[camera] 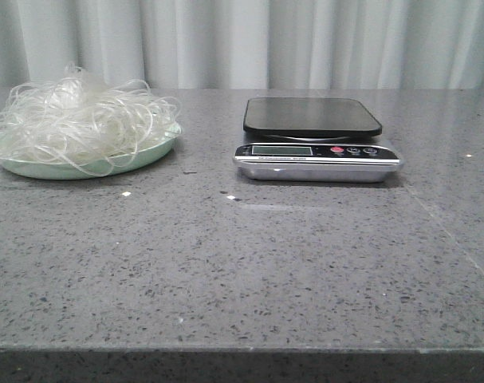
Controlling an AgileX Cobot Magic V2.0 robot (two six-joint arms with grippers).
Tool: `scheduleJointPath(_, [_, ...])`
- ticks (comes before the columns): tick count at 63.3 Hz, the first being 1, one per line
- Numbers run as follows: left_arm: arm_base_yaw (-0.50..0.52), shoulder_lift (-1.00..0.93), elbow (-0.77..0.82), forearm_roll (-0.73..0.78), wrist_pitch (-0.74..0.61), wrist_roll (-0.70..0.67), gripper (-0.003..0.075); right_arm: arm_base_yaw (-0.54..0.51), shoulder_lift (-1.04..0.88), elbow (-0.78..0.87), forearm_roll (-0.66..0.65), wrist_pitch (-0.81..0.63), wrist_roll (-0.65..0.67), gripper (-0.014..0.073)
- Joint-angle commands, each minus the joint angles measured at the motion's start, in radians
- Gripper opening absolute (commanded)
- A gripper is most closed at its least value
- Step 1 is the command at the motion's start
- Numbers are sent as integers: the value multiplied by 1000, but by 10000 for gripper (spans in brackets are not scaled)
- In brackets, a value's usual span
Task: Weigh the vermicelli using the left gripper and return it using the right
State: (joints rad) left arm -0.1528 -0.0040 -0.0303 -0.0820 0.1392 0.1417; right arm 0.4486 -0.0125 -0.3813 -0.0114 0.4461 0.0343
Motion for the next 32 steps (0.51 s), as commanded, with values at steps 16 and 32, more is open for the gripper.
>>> scheduleJointPath(16, [73, -22, 41, 61, -194, -73, 134, -6, 14, -24, -10, -76, 1, 181])
scheduleJointPath(32, [120, -22, 41, 65, -201, -166, 134, -6, 14, -24, -10, -76, 1, 181])
